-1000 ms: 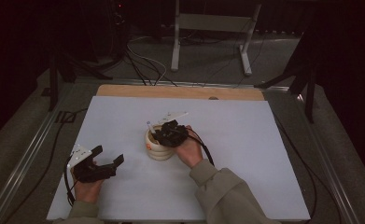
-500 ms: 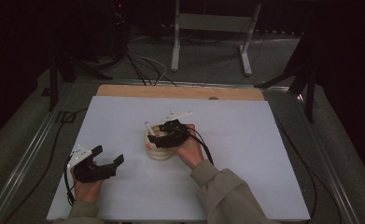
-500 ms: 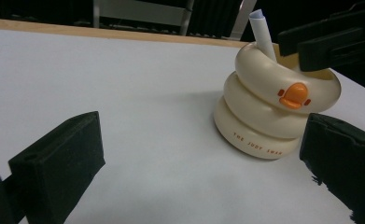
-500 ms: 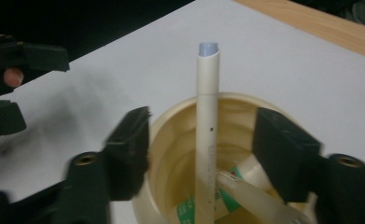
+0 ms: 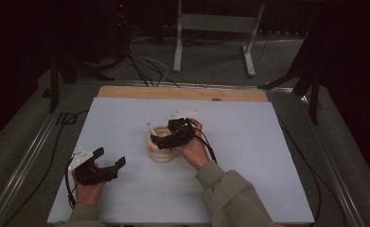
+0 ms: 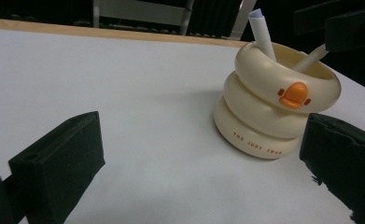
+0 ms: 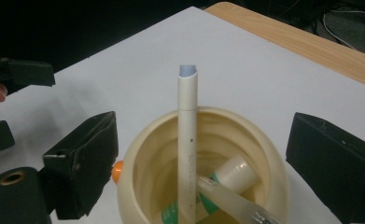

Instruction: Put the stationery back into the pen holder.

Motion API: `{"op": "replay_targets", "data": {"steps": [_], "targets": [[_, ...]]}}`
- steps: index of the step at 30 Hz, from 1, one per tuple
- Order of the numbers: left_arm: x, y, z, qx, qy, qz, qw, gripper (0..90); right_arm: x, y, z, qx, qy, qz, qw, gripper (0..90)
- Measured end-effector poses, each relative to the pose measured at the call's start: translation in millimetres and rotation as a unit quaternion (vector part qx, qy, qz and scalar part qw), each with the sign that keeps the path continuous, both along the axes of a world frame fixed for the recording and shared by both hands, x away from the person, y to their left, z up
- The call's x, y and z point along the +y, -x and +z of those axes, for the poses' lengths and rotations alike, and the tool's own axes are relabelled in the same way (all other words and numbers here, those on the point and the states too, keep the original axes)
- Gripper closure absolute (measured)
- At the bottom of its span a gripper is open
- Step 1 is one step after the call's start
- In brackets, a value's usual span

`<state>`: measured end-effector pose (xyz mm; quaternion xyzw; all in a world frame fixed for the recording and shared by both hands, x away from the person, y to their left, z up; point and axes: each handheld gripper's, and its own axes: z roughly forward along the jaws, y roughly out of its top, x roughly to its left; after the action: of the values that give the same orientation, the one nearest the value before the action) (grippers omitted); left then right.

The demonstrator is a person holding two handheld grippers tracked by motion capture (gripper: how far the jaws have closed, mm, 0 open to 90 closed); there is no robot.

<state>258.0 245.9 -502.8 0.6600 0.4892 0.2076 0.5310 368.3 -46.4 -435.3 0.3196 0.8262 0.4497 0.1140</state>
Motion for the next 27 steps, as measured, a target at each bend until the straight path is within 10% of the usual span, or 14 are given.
{"op": "replay_targets", "data": {"steps": [27], "targets": [[1.2, 0.5, 0.4, -0.001, 0.0, 0.005, 1.0, 0.1, -43.9, -7.7, 14.1, -0.006, -0.002, -0.023, 0.9997, 0.0]]}}
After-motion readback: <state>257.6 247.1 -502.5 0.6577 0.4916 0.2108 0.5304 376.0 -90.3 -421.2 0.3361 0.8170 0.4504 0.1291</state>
